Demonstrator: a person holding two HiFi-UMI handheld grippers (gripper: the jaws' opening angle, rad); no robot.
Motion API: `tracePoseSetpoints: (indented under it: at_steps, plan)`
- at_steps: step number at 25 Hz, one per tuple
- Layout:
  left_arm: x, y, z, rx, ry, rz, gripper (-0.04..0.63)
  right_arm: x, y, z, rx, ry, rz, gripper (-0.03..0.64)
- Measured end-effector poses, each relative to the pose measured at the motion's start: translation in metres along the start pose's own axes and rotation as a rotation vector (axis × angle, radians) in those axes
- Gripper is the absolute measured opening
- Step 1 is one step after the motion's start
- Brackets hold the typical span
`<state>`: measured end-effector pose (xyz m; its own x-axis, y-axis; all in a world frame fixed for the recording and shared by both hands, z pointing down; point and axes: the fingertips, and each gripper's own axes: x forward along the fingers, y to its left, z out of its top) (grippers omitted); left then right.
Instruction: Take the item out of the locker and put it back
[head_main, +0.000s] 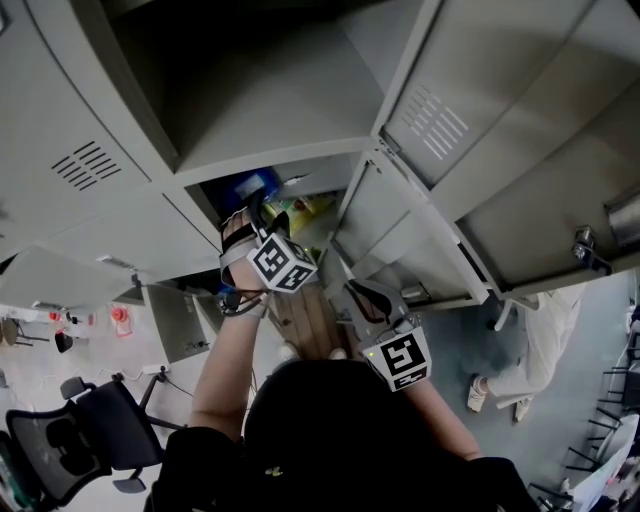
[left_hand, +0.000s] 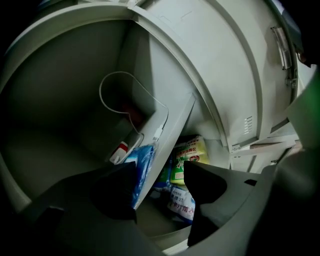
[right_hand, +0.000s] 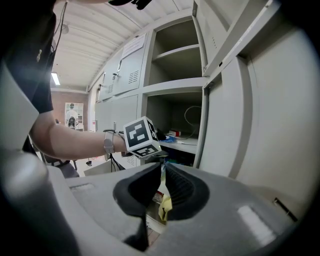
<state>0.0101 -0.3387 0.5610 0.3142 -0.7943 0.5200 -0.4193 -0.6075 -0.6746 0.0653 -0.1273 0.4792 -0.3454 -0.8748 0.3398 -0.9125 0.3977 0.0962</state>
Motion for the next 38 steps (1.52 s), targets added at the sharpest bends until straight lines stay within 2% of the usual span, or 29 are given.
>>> tracePoseSetpoints:
  at_steps: [2,5,7,19,23,30,38]
  plan:
    - [-0.005,0.003,0.001,0.016,0.001,0.023,0.266,-0.001,0.001,0.000,-0.002,0.000,0.001,0.025]
    - [-0.014,0.013,0.003,0.011,-0.015,0.070,0.147,-0.002,0.005,0.001,0.004,0.001,0.006,0.025]
    - [-0.017,0.016,0.004,-0.002,-0.023,0.084,0.094,-0.002,0.007,0.000,0.003,0.001,0.009,0.025]
    - [-0.032,0.017,-0.003,-0.002,-0.008,0.103,0.072,-0.010,0.011,-0.002,0.004,-0.006,0.020,0.025]
    - [-0.043,0.019,-0.003,-0.028,-0.005,0.118,0.057,-0.012,0.012,-0.002,-0.004,-0.015,0.025,0.025]
    - [-0.067,0.020,0.004,-0.021,-0.045,0.147,0.039,-0.015,0.013,-0.001,-0.007,-0.031,0.035,0.025]
    - [-0.100,0.013,0.007,-0.091,-0.090,0.141,0.034,-0.017,0.021,0.001,-0.015,-0.046,0.063,0.025]
